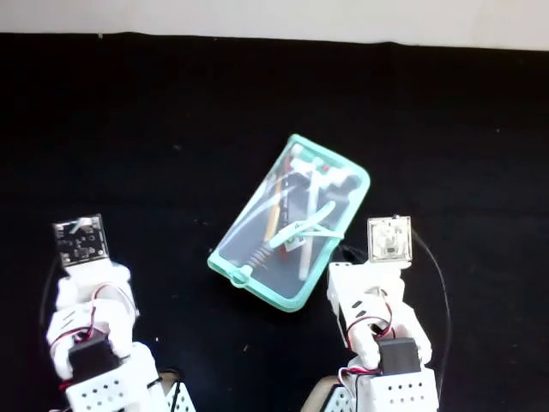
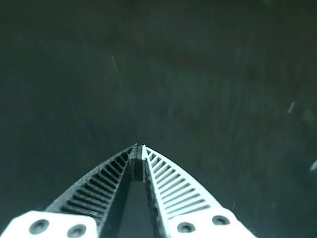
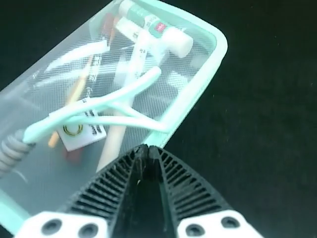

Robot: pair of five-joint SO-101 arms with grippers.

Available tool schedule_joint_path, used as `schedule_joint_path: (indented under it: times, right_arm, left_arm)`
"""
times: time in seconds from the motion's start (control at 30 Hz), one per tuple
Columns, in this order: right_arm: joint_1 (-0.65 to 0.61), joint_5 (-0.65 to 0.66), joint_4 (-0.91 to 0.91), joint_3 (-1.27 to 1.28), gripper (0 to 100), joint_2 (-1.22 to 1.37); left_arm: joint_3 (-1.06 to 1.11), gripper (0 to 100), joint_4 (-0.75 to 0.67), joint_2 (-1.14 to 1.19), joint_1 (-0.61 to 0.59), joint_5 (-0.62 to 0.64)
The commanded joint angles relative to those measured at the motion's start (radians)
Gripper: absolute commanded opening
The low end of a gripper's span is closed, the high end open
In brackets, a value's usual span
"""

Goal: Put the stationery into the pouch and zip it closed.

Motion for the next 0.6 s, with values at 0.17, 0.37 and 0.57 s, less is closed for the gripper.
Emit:
schedule_joint_path:
  times: [0.17, 0.37, 0.57]
  right_arm:
    - [0.007, -0.005, 0.302, 0.131, 0.7, 0.004]
    - [0.007, -0.002, 0.331, 0.128, 0.7, 0.004]
    - [0.007, -0.002, 0.331, 0.128, 0.7, 0.004]
  left_arm:
    - [0.053, 1, 0.038, -0.004, -0.008, -0.005]
    - [0.053, 1, 0.169, -0.004, -0.027, -0.003]
    - [0.053, 1, 0.169, -0.004, -0.082, -0.003]
